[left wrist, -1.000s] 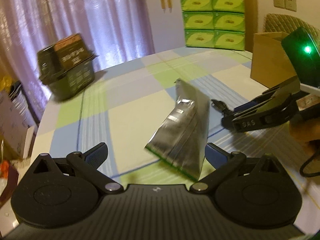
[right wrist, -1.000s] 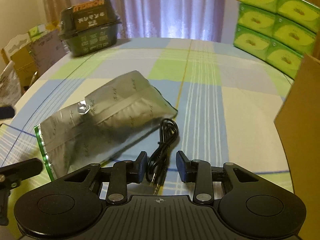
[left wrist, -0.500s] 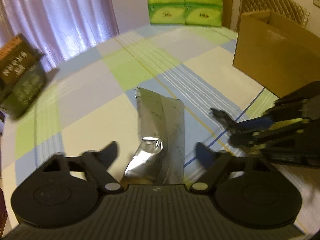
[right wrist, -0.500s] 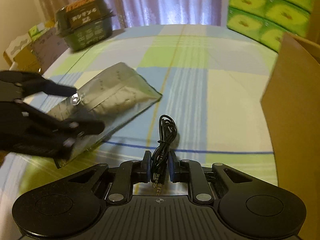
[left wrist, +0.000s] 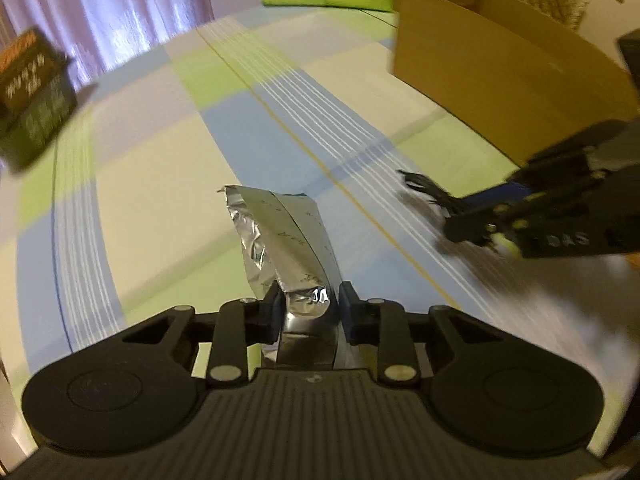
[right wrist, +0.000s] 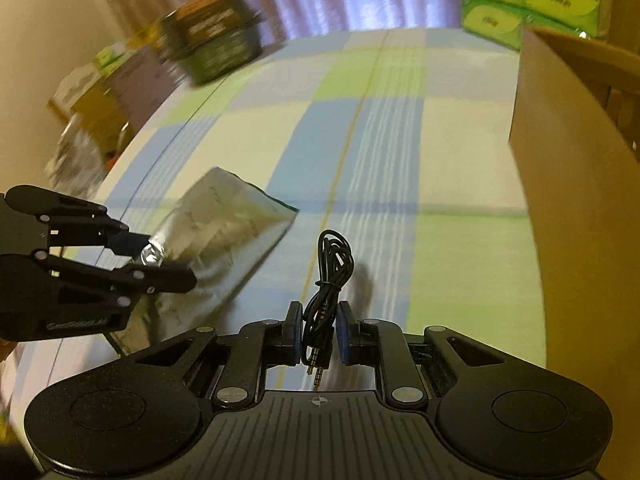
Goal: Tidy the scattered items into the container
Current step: 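Grasp the silver foil packet with the left tool while the right tool grasps the black cable, then lift the foil packet and black cable with both tools off the table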
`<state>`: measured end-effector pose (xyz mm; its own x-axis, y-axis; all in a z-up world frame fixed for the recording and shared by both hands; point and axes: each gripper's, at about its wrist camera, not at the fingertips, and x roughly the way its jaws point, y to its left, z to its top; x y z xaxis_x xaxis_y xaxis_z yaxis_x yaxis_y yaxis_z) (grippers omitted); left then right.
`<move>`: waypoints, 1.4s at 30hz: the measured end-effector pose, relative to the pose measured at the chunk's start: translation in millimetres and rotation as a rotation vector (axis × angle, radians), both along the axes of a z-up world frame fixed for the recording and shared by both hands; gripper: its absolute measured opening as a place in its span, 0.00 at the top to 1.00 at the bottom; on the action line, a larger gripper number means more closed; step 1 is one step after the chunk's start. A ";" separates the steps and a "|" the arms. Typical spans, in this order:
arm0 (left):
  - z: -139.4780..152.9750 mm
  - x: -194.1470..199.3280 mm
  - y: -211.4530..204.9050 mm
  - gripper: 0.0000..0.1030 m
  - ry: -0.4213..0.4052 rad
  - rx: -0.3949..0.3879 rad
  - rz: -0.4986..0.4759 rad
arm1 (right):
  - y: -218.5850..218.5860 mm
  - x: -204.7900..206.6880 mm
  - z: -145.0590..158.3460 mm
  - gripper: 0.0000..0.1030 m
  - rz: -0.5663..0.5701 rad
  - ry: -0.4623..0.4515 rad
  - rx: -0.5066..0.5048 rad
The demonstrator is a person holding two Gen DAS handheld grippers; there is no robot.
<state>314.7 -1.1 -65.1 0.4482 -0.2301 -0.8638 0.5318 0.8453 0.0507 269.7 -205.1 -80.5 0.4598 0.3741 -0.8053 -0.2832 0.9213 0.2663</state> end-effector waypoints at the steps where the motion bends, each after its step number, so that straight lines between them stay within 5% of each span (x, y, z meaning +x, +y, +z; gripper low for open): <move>1: 0.8 -16.2 1.6 0.78 0.014 -0.014 0.002 | 0.5 -9.2 1.0 0.81 0.014 0.007 0.004; 6: 5.9 -81.9 6.4 0.76 0.084 -0.063 0.033 | 5.0 -47.9 -3.8 0.81 0.079 0.054 -0.005; 8: 7.8 -92.7 9.7 0.64 0.112 -0.079 0.059 | 6.4 -55.1 -8.2 0.81 0.102 0.080 -0.012; 10: 8.0 -94.3 12.7 0.49 0.136 -0.069 0.090 | 8.2 -59.0 -12.2 0.81 0.116 0.088 -0.025; 16: 6.7 -69.5 11.6 0.39 0.189 -0.063 0.124 | 2.6 -58.5 -16.8 0.80 0.106 0.107 -0.021; 18: 1.6 -60.8 7.5 0.37 0.206 -0.058 0.128 | 2.5 -59.8 -17.5 0.44 0.105 0.098 -0.025; 20: -3.8 -55.2 0.9 0.37 0.213 -0.038 0.121 | 2.3 -61.6 -16.4 0.36 0.117 0.075 -0.041; 29: -11.2 -45.3 -8.6 0.37 0.226 -0.018 0.105 | 19.0 -66.7 -18.9 0.37 0.188 -0.009 -0.145; 31: -11.1 -44.8 -8.0 0.37 0.229 -0.022 0.105 | 27.4 -71.3 -22.0 0.45 0.230 -0.023 -0.183; 35: -11.7 -45.7 -7.4 0.38 0.229 -0.017 0.108 | 28.2 -74.6 -22.1 0.77 0.245 -0.052 -0.231; 42: -20.3 -44.1 -10.8 0.38 0.250 0.016 0.113 | 18.9 -71.5 -16.2 0.80 0.198 -0.053 -0.196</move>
<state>270.6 -11.9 -85.4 0.2422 -0.1767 -0.9540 0.4317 0.9002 -0.0571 198.2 -186.2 -96.7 0.4365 0.3005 -0.8480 -0.4715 0.8792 0.0688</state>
